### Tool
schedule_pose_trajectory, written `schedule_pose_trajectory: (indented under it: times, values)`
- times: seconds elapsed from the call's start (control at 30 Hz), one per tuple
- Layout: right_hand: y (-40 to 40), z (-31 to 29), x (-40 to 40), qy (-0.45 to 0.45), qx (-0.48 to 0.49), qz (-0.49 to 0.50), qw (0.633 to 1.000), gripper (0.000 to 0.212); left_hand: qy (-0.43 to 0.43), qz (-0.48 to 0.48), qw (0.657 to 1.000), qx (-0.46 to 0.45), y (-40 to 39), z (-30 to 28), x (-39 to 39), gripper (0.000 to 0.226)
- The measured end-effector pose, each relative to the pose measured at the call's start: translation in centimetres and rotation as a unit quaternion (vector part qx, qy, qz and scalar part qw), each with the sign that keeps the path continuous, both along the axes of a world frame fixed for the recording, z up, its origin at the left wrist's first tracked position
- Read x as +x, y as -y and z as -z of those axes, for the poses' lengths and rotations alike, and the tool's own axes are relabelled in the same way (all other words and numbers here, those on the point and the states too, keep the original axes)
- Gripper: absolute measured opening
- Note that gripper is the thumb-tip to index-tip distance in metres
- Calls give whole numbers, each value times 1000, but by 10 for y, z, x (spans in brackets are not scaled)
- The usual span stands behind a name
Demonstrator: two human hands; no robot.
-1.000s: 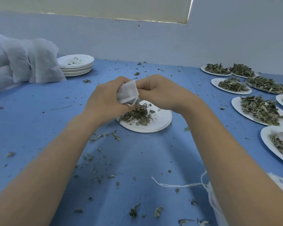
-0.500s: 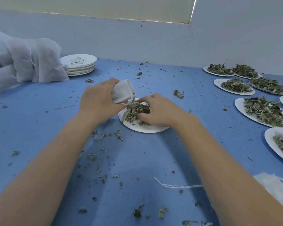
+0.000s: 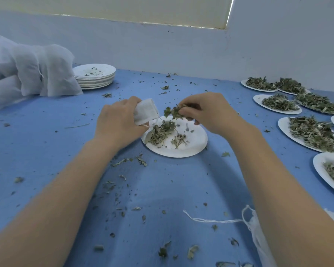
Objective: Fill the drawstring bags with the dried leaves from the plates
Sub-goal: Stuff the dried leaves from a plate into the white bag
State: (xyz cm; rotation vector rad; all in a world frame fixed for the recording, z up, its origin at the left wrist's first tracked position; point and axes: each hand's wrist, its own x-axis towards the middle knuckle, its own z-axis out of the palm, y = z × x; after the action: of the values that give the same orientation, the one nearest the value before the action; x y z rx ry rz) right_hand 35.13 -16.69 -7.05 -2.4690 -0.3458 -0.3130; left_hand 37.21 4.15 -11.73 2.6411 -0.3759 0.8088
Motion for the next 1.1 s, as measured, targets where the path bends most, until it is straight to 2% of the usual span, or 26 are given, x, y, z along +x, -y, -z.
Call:
schedule_pose_trajectory:
  times: [0.17, 0.37, 0.53, 0.67, 0.73, 0.8, 0.87, 0.93, 1.03, 1.1]
  values:
    - [-6, -7, -7, -22, 141, -34, 989, 12, 21, 15, 999, 19, 4, 6, 0, 51]
    - [-14, -7, -10, -33, 46, -56, 997, 23, 38, 18, 999, 7, 7, 6, -2, 51]
    - [-23, -9, -13, -14, 46, -86, 995, 16, 54, 61, 997, -16, 11, 6, -7, 50]
    - [-36, -2, -13, 40, 51, -67, 996, 18, 71, 80, 993, -49, 18, 2, -14, 61]
    - [-39, 0, -13, 50, 69, -56, 995, 17, 57, 78, 993, -72, 20, 1, -15, 55]
    - [-41, 0, -13, 54, 44, -48, 996, 13, 51, 80, 992, -87, 20, 2, -14, 50]
    - [-40, -4, -14, 38, 17, -57, 997, 19, 53, 85, 991, -84, 19, 2, -14, 52]
    - [-37, -9, -17, -17, 16, -90, 996, 26, 56, 86, 992, -72, 17, 2, -13, 50]
    - [-31, -14, -19, -86, 17, -153, 984, 46, 49, 72, 994, -59, 14, 3, -10, 47]
    - [-31, -13, -17, -75, 14, -138, 987, 46, 44, 67, 995, -58, 15, 3, -10, 48]
